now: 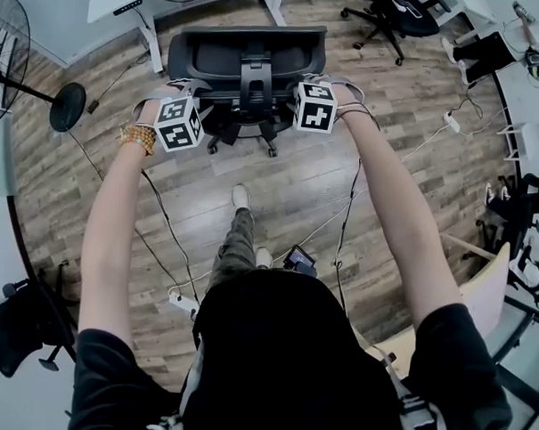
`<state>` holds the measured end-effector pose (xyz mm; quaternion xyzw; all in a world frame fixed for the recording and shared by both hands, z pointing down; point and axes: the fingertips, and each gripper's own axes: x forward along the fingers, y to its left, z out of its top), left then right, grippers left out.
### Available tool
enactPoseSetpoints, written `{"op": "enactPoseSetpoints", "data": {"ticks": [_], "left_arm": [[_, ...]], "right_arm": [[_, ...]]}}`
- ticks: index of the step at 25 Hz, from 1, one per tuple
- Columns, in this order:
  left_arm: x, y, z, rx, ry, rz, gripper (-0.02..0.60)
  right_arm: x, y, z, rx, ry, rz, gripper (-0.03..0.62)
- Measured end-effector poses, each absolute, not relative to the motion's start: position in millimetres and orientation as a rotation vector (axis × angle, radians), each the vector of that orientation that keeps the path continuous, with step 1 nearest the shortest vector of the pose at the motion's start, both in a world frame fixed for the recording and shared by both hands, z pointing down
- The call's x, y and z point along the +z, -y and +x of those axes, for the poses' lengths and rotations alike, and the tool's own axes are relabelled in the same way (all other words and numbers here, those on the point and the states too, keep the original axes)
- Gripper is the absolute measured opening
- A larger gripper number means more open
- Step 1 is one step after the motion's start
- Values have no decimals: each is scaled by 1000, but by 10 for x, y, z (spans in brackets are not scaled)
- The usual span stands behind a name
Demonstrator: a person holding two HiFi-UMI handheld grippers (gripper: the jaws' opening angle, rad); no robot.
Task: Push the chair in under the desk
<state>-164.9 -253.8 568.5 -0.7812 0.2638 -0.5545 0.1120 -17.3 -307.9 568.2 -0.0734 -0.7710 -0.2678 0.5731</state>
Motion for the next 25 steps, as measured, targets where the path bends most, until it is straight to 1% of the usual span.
{"op": "enactPoseSetpoints", "data": {"ticks": [13, 19, 25], "left_arm": [[5682, 3024, -1901, -1631, -811, -2265, 132], [5685, 3331, -2137, -1643, -810, -2282, 130], [5712, 3407, -2190, -1628, -813, -2253, 124]], "right_arm": [[5682, 3602, -448, -643, 1809, -197, 84], [5682, 3927, -693, -641, 1807, -213, 84], [5716, 4015, -754, -647, 1808, -213, 84]]}}
